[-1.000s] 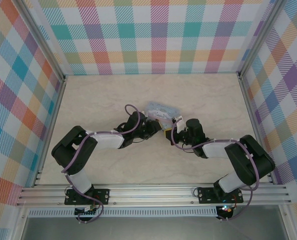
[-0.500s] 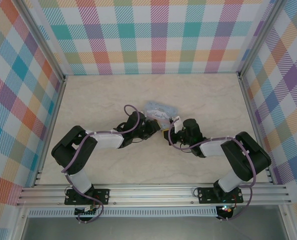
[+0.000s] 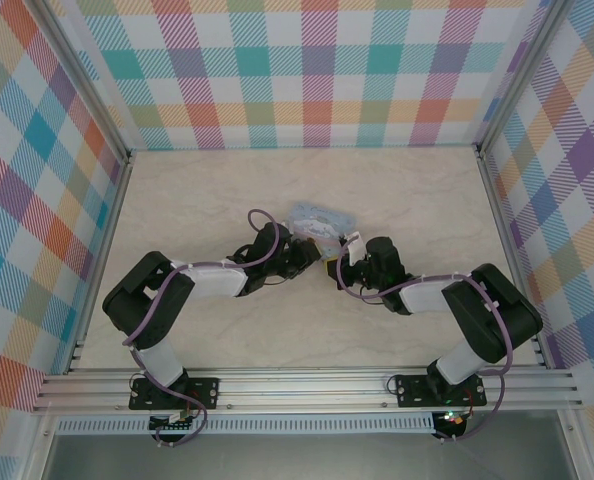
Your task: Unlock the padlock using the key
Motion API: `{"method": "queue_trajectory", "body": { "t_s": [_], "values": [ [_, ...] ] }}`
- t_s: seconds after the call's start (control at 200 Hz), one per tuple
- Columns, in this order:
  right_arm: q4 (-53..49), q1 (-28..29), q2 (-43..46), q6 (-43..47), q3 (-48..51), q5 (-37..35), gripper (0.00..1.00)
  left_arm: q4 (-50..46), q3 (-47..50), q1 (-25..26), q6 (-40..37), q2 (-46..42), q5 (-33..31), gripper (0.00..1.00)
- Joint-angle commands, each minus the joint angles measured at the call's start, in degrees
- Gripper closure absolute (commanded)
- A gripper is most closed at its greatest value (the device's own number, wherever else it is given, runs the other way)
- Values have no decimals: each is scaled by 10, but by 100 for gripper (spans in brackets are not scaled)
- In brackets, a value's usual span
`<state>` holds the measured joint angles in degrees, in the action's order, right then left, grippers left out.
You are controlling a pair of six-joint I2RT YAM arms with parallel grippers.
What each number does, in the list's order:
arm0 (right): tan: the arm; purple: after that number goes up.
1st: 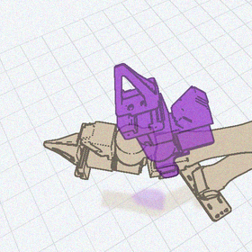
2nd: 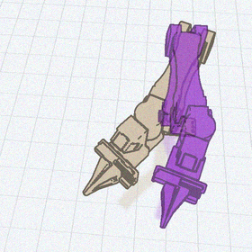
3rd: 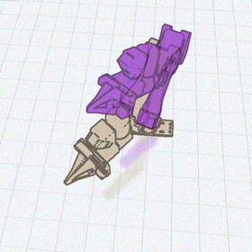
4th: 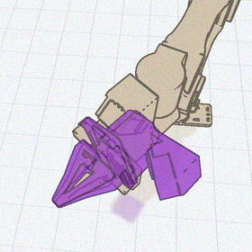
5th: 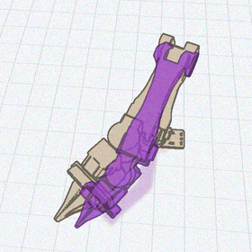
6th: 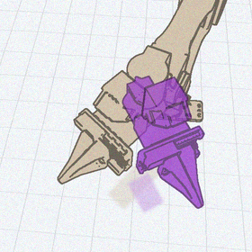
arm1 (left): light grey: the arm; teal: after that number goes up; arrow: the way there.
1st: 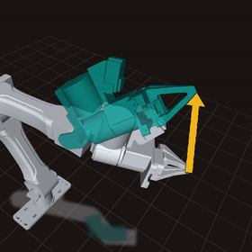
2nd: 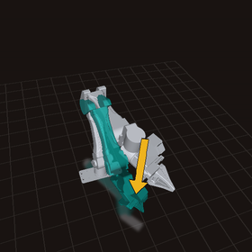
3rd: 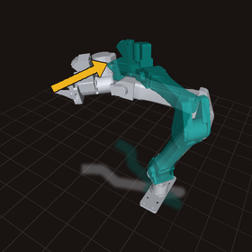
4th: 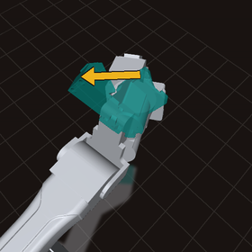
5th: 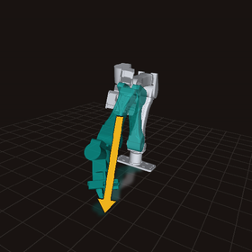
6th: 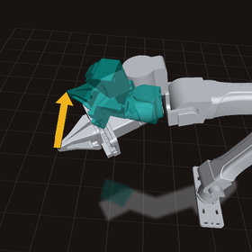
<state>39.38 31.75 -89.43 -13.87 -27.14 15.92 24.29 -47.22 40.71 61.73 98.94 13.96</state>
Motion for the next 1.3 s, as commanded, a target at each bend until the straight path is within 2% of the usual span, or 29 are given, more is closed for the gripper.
{"method": "queue_trajectory", "body": {
  "t_s": [0.0, 0.35, 0.51, 0.785, 0.99, 1.295],
  "values": [
    [90, 9, 16, -14, -47, 21, 100, 23, -17, 24, 1, -2, 96, 85],
    [91, 9, -5, -4, -91, 42, 100, 25, -14, 23, 8, -7, 102, 85],
    [50, 10, 0, 29, -116, 53, 100, 24, -16, 24, 15, -9, 108, 85],
    [69, 10, -16, 82, -87, 27, 100, 11, -23, 23, 20, -23, 121, 85],
    [80, 9, -22, 121, -96, 40, 100, 1, -22, 23, 21, -30, 126, 85],
    [62, 9, -23, 59, -90, 57, 100, 5, -19, 23, 17, -28, 110, 85]
  ]
}}
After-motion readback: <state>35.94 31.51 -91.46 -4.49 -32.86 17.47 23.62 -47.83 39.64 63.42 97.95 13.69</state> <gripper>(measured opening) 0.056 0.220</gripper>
